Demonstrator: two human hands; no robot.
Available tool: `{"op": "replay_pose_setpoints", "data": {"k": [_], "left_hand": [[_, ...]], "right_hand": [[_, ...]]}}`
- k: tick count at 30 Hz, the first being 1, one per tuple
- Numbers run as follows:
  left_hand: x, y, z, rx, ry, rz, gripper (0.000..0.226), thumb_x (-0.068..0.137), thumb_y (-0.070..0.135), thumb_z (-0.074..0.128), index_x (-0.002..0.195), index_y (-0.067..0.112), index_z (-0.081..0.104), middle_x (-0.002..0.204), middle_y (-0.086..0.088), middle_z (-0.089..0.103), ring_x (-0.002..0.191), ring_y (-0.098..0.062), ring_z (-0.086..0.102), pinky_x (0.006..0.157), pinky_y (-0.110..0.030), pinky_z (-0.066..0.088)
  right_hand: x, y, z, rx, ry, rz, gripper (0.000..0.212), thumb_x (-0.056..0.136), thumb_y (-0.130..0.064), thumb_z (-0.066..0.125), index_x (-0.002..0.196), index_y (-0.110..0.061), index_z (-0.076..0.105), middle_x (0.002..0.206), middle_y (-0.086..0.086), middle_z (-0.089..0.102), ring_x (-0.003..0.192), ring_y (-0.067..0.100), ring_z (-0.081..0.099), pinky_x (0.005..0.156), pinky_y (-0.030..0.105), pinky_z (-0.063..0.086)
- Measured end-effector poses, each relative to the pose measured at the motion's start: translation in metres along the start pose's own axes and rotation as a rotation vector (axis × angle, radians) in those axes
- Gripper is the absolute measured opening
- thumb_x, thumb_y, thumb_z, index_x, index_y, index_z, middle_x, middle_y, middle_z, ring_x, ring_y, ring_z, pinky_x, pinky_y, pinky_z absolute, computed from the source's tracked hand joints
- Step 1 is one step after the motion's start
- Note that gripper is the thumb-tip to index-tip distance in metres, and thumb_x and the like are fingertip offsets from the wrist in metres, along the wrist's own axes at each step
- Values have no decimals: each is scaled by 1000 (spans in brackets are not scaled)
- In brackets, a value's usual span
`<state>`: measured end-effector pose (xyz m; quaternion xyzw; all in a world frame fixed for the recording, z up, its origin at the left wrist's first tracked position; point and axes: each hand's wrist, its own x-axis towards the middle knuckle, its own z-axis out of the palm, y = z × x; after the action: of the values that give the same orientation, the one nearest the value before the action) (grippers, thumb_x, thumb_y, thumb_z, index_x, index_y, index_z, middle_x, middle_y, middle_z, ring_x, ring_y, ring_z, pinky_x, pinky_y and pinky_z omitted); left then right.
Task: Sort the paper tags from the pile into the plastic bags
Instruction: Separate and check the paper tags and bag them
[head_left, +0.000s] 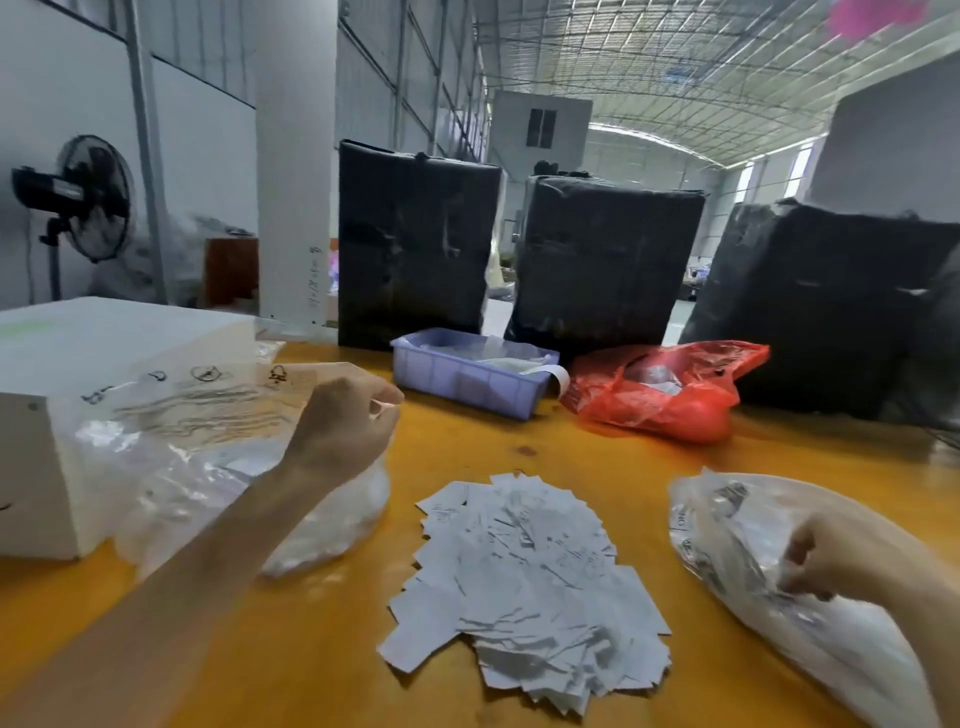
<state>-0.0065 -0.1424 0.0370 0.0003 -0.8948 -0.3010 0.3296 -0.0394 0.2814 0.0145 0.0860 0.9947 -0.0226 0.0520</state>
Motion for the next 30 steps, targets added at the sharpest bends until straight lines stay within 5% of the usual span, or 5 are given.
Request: {"op": "replay_pose_setpoints", "data": {"k": [8, 13, 16, 21, 30], "left_hand": [[-61, 43, 77, -17, -104, 313, 24, 64, -10, 78, 80, 8, 75, 86, -6, 73, 85, -31, 68, 78, -47, 53], [-82, 49, 95, -287, -195, 244, 19, 78, 1, 72, 90, 16, 75, 91, 7, 72, 89, -5, 64, 81, -4, 41], [-85, 54, 97, -526, -297, 111, 4, 84, 27, 69, 87, 28, 71, 86, 16, 72, 84, 2, 66, 77, -10, 50], [-76, 58, 96, -1119, -549, -298, 95, 42, 87, 63, 105, 16, 66, 100, -4, 74, 91, -21, 70, 77, -32, 54], [-76, 51, 92, -1003, -634, -438, 58, 59, 19, 85, 110, 8, 60, 80, -10, 73, 68, -16, 69, 61, -21, 52]], "right_hand": [[-6, 4, -22, 241, 122, 19, 11, 80, -7, 66, 70, -6, 71, 67, 9, 69, 54, 13, 58, 50, 22, 46], [-30, -14, -45, 656, 134, -195, 16, 82, -14, 69, 66, -12, 68, 70, 3, 71, 67, 13, 66, 59, 23, 45], [-51, -50, -51, 949, -56, -453, 14, 86, -19, 66, 81, -7, 70, 80, 4, 73, 71, 14, 68, 63, 23, 46], [-62, -110, -21, 924, -344, -624, 24, 93, -22, 57, 72, -13, 66, 76, 2, 70, 65, 11, 64, 59, 20, 42], [-56, -140, 17, 627, -343, -666, 18, 92, -23, 60, 80, -11, 66, 73, -4, 69, 62, 6, 65, 56, 18, 43]]}}
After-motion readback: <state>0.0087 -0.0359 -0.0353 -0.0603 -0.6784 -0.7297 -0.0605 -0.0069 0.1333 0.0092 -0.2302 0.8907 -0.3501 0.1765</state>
